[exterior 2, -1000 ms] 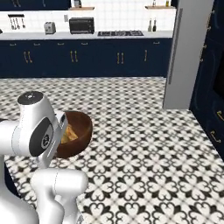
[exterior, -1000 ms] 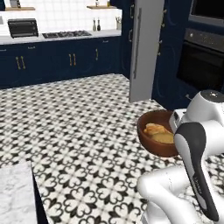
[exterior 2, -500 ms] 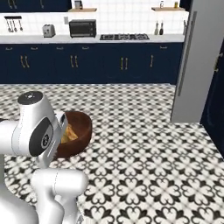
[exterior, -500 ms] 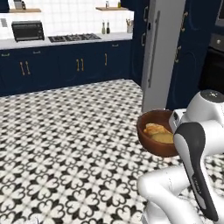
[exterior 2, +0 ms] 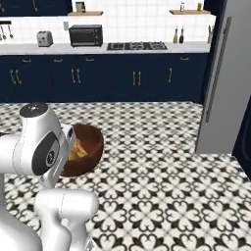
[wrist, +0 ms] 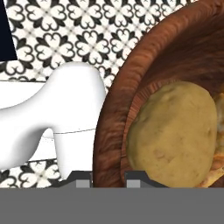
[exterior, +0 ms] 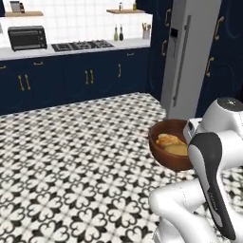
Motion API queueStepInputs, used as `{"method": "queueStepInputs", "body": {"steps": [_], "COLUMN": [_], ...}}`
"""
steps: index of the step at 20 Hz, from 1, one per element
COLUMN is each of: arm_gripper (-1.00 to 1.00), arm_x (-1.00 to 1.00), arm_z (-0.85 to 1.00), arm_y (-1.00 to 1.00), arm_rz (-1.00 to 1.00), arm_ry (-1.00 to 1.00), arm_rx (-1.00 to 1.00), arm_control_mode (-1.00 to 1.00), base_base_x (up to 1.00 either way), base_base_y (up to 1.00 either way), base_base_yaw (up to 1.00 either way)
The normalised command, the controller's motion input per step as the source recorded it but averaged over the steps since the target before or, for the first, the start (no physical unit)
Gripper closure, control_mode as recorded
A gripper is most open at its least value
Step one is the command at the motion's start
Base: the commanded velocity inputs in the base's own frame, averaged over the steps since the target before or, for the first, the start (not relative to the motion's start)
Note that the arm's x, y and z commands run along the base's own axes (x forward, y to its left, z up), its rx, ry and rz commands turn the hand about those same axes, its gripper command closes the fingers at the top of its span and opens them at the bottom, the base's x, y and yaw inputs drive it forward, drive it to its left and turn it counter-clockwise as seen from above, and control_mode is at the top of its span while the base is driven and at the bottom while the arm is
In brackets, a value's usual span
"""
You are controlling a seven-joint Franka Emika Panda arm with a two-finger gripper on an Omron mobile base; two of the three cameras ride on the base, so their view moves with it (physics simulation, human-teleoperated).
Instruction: Pick the chicken drumstick and potato from their plates and place them in the bowl. Then put the bowl in the fridge.
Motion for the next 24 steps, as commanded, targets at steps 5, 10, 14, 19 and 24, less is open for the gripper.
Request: {"method": "queueStepInputs", "body": {"steps": [5, 10, 14, 19, 24], "arm_gripper": [1.00, 1.00, 1.00, 1.00, 1.00], "arm_x": [0.00, 0.00, 0.00, 0.00, 0.00], "arm_z": [0.00, 0.00, 0.00, 0.00, 0.00], "arm_y": [0.00, 0.00, 0.00, 0.00, 0.00], "arm_rz": [0.00, 0.00, 0.00, 0.00, 0.00], "arm_ry": [0.00, 0.00, 0.00, 0.00, 0.00], "arm_rx": [0.00, 0.00, 0.00, 0.00, 0.00], "arm_control_mode": [1.00, 1.00, 1.00, 1.00, 1.00], "base_base_x": [1.00, 1.00, 1.00, 1.00, 1.00], "base_base_y": [0.00, 0.07, 0.07, 0.22, 0.42], "base_base_yaw": [-0.06, -0.21, -0.23, -0.38, -0.49]}}
